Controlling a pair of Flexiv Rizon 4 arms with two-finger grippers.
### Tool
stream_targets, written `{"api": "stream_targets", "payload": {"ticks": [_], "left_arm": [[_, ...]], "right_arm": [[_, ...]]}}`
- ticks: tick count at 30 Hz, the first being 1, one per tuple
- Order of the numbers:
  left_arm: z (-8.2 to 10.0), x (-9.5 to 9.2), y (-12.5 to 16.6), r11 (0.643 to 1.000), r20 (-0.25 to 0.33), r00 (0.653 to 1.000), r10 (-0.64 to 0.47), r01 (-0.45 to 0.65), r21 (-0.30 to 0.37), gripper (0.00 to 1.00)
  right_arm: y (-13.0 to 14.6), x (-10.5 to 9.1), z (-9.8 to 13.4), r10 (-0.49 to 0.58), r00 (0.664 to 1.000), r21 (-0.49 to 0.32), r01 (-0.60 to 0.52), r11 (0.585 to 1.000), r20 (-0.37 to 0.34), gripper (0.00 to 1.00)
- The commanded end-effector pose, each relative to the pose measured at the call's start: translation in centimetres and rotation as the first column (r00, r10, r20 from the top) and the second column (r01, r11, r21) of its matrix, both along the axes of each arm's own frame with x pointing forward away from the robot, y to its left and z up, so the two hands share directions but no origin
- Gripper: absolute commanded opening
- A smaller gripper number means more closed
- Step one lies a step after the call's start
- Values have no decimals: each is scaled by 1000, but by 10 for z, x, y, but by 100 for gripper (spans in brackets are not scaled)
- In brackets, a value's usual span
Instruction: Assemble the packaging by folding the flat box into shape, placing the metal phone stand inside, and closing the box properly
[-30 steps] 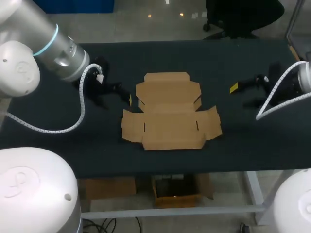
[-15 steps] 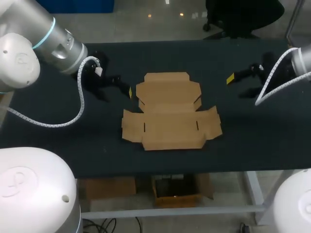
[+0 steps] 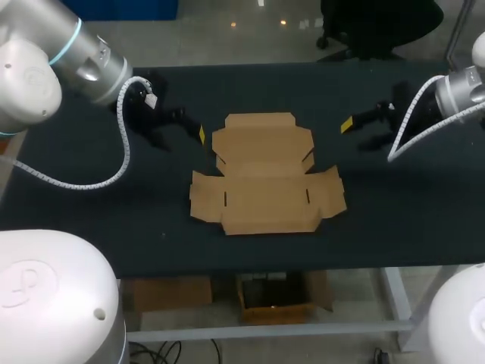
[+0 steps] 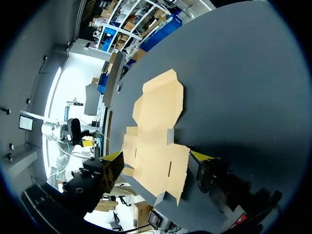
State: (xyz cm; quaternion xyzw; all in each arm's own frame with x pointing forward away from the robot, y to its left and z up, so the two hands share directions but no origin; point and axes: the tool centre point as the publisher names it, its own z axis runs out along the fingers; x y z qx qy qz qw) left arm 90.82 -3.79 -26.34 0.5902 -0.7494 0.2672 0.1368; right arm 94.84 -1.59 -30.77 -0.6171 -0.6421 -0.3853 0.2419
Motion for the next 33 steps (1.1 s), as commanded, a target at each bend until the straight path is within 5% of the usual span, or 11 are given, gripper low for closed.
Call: {"api": "stream_targets", "payload": {"ticks": [1,24,33], "left_arm": [[-1,12,1,1000,-18,1000,-8,8,-6,100],[-1,27,9,997,-17,1000,-13,12,-73,100],[0,27,13,996,-13,1000,-11,10,-85,100]], "right_arm": [[3,11,-4,33,999,-3,-33,999,-26,76],[25,45,-50,22,998,31,-20,999,-55,64],[35,60,-64,5,997,26,-3,1000,-76,49]]}}
